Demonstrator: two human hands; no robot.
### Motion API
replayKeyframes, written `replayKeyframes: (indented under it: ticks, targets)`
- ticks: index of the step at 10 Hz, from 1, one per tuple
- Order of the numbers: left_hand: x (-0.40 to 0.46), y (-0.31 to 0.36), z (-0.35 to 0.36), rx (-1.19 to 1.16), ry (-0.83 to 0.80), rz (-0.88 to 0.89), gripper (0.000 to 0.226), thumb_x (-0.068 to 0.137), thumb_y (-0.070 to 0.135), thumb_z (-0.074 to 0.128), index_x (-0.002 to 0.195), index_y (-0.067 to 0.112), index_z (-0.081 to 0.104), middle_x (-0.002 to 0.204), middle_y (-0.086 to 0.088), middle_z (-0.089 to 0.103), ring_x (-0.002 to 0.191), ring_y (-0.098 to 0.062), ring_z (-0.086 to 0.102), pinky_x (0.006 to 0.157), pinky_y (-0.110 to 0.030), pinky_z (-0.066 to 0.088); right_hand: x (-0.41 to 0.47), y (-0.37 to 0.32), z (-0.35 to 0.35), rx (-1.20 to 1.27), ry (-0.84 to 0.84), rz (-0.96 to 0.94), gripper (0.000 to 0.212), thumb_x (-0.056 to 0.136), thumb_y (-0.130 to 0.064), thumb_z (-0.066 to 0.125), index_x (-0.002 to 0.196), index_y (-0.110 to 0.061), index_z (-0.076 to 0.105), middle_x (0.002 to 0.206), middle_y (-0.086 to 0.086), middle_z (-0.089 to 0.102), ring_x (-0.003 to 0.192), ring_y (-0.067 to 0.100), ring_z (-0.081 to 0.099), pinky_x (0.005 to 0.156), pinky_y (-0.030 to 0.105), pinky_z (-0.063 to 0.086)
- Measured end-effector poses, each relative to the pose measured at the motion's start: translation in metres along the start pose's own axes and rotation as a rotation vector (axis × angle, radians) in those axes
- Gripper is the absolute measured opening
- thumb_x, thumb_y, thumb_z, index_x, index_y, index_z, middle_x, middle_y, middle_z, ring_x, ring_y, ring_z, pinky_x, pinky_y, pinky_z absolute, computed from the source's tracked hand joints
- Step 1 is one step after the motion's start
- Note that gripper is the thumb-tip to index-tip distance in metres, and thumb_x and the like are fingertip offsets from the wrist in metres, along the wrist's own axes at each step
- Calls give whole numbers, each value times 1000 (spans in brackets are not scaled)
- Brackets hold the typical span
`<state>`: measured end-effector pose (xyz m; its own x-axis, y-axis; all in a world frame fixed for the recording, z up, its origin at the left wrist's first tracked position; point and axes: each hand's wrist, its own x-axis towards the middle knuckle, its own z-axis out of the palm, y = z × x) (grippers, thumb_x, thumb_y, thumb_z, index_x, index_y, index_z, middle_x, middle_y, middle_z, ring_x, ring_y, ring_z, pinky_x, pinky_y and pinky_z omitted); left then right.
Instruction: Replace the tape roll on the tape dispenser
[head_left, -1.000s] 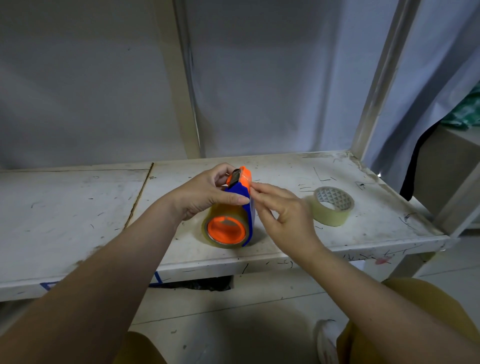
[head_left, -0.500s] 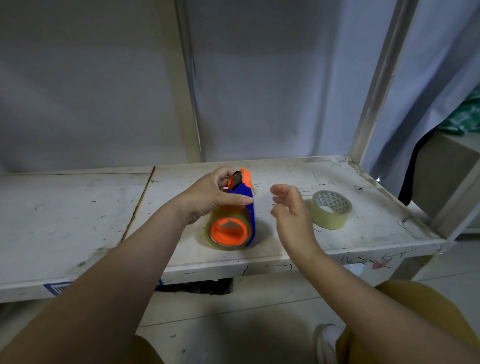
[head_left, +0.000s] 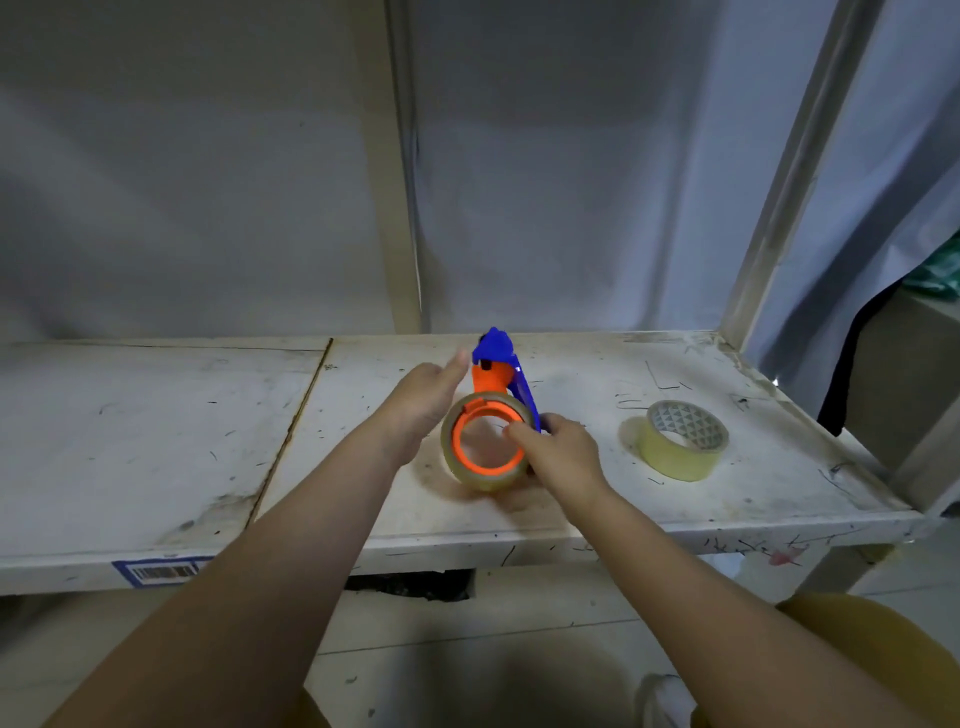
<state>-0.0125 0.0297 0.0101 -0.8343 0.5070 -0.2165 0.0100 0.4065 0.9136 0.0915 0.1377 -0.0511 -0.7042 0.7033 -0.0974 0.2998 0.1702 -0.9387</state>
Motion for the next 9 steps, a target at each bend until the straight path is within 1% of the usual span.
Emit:
replayKeyframes:
  ticks: [1,2,3,4,5,6,7,8,9]
  targets:
    - [4,-18,5,120,77,-27,64,92,51,48,137,7,46,137,-10,52,123,-30,51,94,-38,43,11,-2,5,-54,21,94,33,67,-41,63,73,-8,62,70,8,64,68,26,64,76,50,58]
    - [8,-33,13,188,158,-13,37,88,27,57,120,9,62,111,-9,63,105,-29,60,86,-34,49,17,-4,10,-115,15,100,27,67,-37,65,67,-10,59,69,10,63,71,30,69,75,47,59]
    - [11,-37,18,284,226,-6,26,89,13,52,108,10,69,108,-11,68,101,-29,61,81,-32,49,23,-6,13,-209,20,111,24,69,-34,66,67,-11,57,69,9,64,78,29,71,73,40,59]
    - [11,-36,22,323,258,7,28,92,9,50,113,7,68,118,-13,67,106,-30,60,89,-35,49,28,-5,13,-298,14,111,25,73,-35,65,70,-12,57,68,6,62,75,26,67,66,34,53]
    - [13,-35,25,346,259,30,31,93,6,49,118,6,66,123,-13,65,114,-30,58,91,-34,48,30,-4,12,-338,15,106,25,77,-37,64,78,-12,58,71,5,61,71,22,60,58,29,45]
    - [9,-38,24,326,261,20,34,94,9,49,125,9,63,129,-11,63,118,-28,56,92,-32,47,25,-4,11,-360,-3,82,28,80,-39,62,85,-11,58,77,5,61,72,20,57,49,24,36]
    - [11,-41,22,280,246,-1,35,95,15,49,127,10,60,129,-10,62,118,-27,56,88,-30,45,24,-3,12,-350,-26,85,40,80,-49,58,91,-10,62,82,7,67,78,23,64,55,27,40]
    - [7,-42,23,265,249,-4,39,95,23,49,131,9,56,130,-10,60,117,-27,55,82,-27,40,20,-4,6,-340,-18,62,49,81,-59,50,75,-11,59,68,5,64,72,23,62,61,30,43]
    - [-1,-38,24,280,260,-19,41,96,25,47,132,7,53,131,-11,58,114,-27,54,79,-26,38,13,-9,-4,-311,19,83,47,82,-56,48,65,-12,49,63,5,58,66,25,59,64,32,43]
